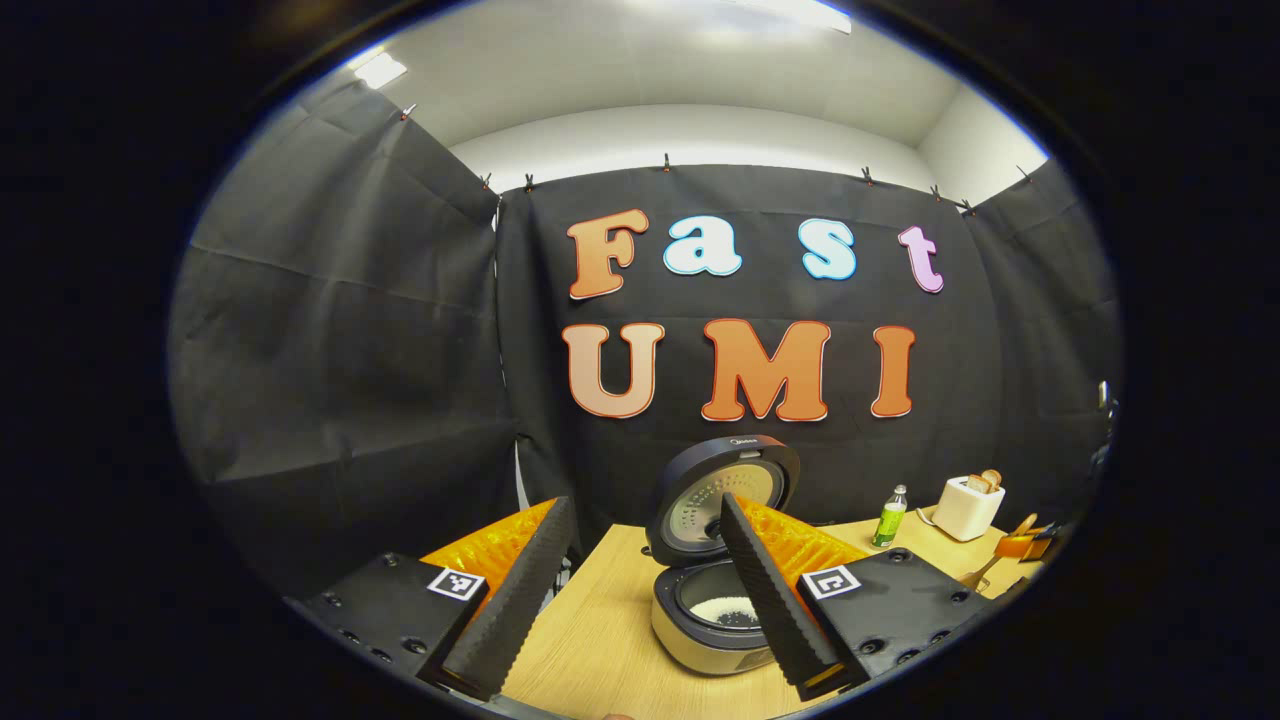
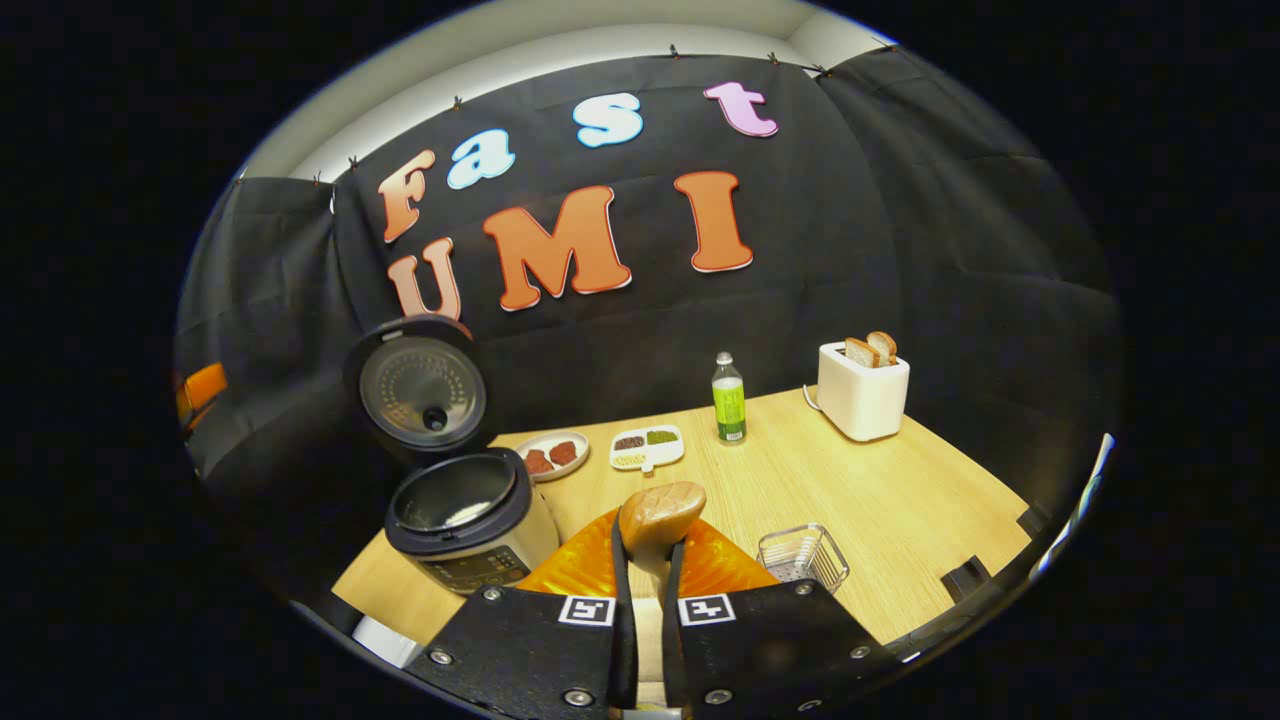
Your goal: Close the left gripper, press the button to open the rice cooker; take a wooden spoon from the chopstick holder with the right hand, scoop a spoonful of rice and pour it into the rice cooker, then put the wooden spoon back into the chopstick holder.
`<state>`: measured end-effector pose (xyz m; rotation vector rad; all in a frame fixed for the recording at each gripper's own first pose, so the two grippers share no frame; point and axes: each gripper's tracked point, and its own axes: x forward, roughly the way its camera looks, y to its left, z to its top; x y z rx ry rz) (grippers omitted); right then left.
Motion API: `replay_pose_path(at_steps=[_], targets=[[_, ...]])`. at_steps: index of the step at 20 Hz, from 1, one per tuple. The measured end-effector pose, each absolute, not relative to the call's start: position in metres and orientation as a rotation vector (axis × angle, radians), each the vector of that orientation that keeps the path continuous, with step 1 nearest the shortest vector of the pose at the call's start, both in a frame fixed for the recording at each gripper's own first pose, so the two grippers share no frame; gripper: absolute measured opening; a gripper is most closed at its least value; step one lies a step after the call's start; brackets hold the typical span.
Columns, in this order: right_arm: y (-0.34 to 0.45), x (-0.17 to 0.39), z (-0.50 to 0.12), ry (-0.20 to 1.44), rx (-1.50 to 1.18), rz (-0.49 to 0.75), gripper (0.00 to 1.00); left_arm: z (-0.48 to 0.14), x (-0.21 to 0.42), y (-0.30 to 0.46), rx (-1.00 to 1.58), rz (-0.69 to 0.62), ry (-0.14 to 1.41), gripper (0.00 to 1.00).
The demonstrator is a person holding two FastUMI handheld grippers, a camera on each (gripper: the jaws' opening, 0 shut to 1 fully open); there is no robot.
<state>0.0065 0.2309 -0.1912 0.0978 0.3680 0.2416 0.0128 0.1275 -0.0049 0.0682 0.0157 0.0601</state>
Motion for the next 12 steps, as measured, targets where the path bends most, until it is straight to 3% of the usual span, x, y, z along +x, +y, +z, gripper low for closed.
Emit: replay_pose_path(at_steps=[7, 12], targets=[[0.255, -0.001, -0.248, 0.433, -0.059, 0.247, 0.09, -0.019, 0.007, 0.145, 0.09, 0.048, 0.046, 0.99], [0.282, -0.018, -0.262, 0.525, 0.044, 0.287, 0.09, -0.028, 0.012, 0.161, 0.065, 0.063, 0.061, 0.99]])
